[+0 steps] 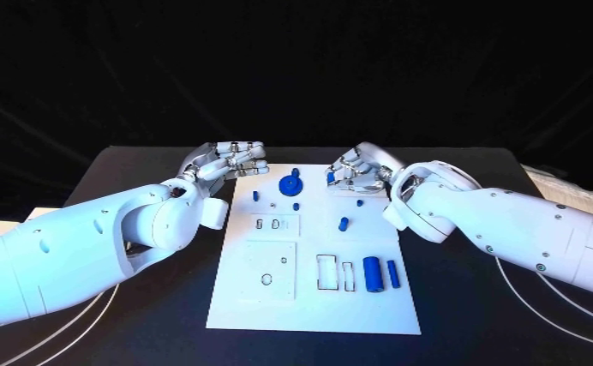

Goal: Assemble the parts on the task board

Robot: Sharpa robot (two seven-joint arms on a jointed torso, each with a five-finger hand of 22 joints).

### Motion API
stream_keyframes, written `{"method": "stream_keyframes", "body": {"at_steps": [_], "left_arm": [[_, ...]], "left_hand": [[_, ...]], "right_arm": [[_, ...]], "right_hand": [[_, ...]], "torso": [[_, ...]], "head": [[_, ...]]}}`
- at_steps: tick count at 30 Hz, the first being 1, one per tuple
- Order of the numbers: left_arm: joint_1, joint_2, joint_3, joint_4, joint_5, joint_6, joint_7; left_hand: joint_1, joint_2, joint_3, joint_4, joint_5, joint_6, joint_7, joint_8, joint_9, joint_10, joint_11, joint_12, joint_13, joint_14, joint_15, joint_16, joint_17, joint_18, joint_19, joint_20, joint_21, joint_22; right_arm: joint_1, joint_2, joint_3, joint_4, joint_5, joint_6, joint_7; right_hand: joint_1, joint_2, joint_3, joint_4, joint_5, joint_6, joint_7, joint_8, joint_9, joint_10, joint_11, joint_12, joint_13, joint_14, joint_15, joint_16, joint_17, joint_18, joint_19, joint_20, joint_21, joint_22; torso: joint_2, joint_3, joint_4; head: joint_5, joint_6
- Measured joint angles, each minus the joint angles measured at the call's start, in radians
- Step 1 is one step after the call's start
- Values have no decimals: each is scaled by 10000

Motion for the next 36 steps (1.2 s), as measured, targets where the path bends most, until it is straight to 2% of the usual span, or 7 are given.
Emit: {"method": "stream_keyframes", "body": {"at_steps": [8, 17, 25, 36], "left_arm": [[-2, 79, -3, -70, 10, -2, 0], [-4, 91, -5, -67, 25, -26, 12], [-3, 103, -5, -4, 35, -57, 28], [-2, 103, -5, 52, 46, -78, 32]], "left_hand": [[0, 0, 0, 0, 0, 0, 0, 0, 0, 0, 0, 0, 0, 0, 0, 0, 0, 0, 0, 0, 0, -9], [0, 0, 31, -30, 0, 0, 0, 0, 0, 0, 0, 0, 0, 0, 0, 0, 1, 0, 0, 0, 0, -8], [0, 0, 30, -30, 0, 0, 0, 0, 0, 0, 0, 0, 0, 0, 0, 0, 1, 0, 0, 0, 0, -8], [0, 0, 30, -29, 0, 0, 0, 0, 0, 0, 0, 0, 0, 0, 0, 0, 2, 0, 0, 0, 0, -7]], "right_arm": [[-160, 1066, -138, 87, -1217, 155, -945], [-510, 1857, -210, -152, -2396, 321, -1615], [-744, 2210, -262, -358, -2961, 553, -1900], [-810, 2299, -277, -443, -3384, 774, -2115]], "right_hand": [[-1, -1, 0, 0, 32, -16, 15, -6, 0, -35, 36, 0, -11, 0, 0, 0, -1, 1, 0, 0, 0, -1], [-43, -44, -1, 1, 32, -33, 33, -29, 0, -35, 36, -39, -31, 0, 1, 0, -2, 1, 1, 0, 0, -2], [-105, -107, 27, -27, 31, -47, 47, -26, 0, -35, 37, -39, -30, 0, 1, 0, -3, 1, -32, 33, 0, -3], [-162, -157, 26, -27, 27, -47, 47, -21, 1, -34, 37, -39, -30, 0, 1, 0, -4, 1, -35, 36, -36, -4]], "torso": [[-62, -51, 62], [-53, -51, 58], [-43, -44, 58], [-51, -35, 57]], "head": [[68, -128], [183, -214], [261, -318], [295, -433]]}}
